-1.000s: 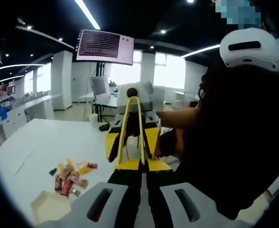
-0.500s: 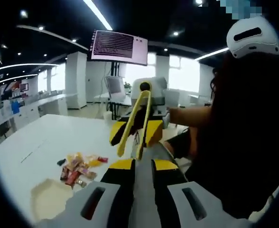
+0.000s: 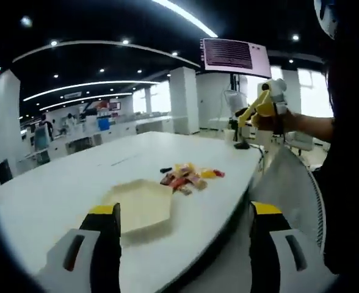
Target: Place the target food into the container with the food tongs after gripping and lifting it, then release it inside without dropping or visibly crushing the food.
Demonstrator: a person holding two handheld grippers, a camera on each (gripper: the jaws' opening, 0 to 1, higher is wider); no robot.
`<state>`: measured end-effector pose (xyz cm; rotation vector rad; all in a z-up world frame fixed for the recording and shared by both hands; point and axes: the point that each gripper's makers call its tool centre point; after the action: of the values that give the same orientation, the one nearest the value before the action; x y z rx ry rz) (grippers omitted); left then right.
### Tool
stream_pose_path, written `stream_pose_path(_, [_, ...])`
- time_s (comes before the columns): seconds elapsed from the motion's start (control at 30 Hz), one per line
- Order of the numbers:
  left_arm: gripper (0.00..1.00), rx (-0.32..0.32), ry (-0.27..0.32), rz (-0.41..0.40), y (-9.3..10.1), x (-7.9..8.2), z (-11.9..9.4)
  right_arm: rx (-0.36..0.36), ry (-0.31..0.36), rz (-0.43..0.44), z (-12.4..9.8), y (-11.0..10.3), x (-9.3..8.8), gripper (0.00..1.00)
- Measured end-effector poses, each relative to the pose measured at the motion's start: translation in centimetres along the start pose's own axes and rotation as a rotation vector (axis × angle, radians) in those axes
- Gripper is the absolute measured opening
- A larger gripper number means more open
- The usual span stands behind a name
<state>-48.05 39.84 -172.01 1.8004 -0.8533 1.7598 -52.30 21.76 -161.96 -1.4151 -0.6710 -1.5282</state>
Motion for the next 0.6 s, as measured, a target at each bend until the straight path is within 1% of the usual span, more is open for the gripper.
stream_pose_path(0.03, [0.93, 0.041, 0.015, -0.019, -1.0, -0.6, -0.2, -0.007, -0.003, -0.001, -0.1, 0.1, -0.1, 0.25])
stream_pose_path(0.1, [0.99, 0.076, 0.016, -0.064, -1.7, -1.5, -0.2, -0.019, -0.01, -0.001, -0.3, 0.1, -0.2, 0.25])
stream_pose_path(0.13, [0.99, 0.083, 0.017, -0.125, -1.9, -2.1, -0.1, -0.025, -0.013, 0.004, -0.4, 0.1, -0.2, 0.25])
stream_pose_path(0.17, [0.99, 0.091, 0.023, -0.151, -2.0, -2.3, 0.2, -0.029, -0.022, 0.018, -0.6, 0.1, -0.4, 0.25])
stream_pose_path(0.2, [0.98, 0.092, 0.021, -0.138, -2.1, -2.5, 0.4, -0.033, -0.03, 0.027, -0.7, 0.0, -0.5, 0.25])
stream_pose_path(0.23, [0.95, 0.083, -0.022, -0.119, -2.1, -3.0, 0.5, -0.043, -0.036, 0.019, -0.8, 0.2, -0.6, 0.25])
stream_pose_path(0.27, [0.92, 0.08, -0.023, -0.094, -2.0, -2.8, 0.5, -0.055, -0.043, 0.015, -1.1, 0.3, -0.8, 0.25])
stream_pose_path(0.3, [0.92, 0.086, -0.022, -0.088, -2.0, -2.8, 0.5, -0.061, -0.047, 0.018, -1.3, 0.4, -1.0, 0.25])
stream_pose_path(0.37, [0.91, 0.094, -0.032, -0.106, -2.1, -3.0, 0.3, -0.083, -0.054, 0.026, -1.7, 0.7, -1.3, 0.25])
stream_pose_path(0.4, [0.93, 0.1, -0.029, -0.106, -2.2, -3.0, 0.2, -0.091, -0.057, 0.024, -1.9, 0.8, -1.4, 0.25])
stream_pose_path(0.43, [0.96, 0.109, -0.012, -0.101, -2.5, -2.8, 0.3, -0.103, -0.061, 0.017, -2.1, 1.0, -1.5, 0.25])
stream_pose_path(0.47, [0.98, 0.116, -0.013, -0.098, -2.6, -2.8, 0.3, -0.107, -0.065, 0.017, -2.2, 1.1, -1.6, 0.25])
stream_pose_path(0.57, [0.99, 0.11, -0.043, -0.1, -2.8, -3.3, 0.3, -0.128, -0.101, -0.001, -2.9, 1.7, -2.1, 0.25])
stream_pose_path(0.6, [0.99, 0.108, -0.043, -0.1, -2.8, -3.3, 0.3, -0.133, -0.109, -0.004, -3.1, 1.8, -2.2, 0.25])
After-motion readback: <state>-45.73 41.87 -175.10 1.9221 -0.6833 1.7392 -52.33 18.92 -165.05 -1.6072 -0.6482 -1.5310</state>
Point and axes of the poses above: the point that each gripper's makers call its tool centre point, and the gripper's own axes: z roughly forward along the fingers, y roughly to its right, x roughly out of its top, and after that the axes turned 12 degrees about y, right-handed
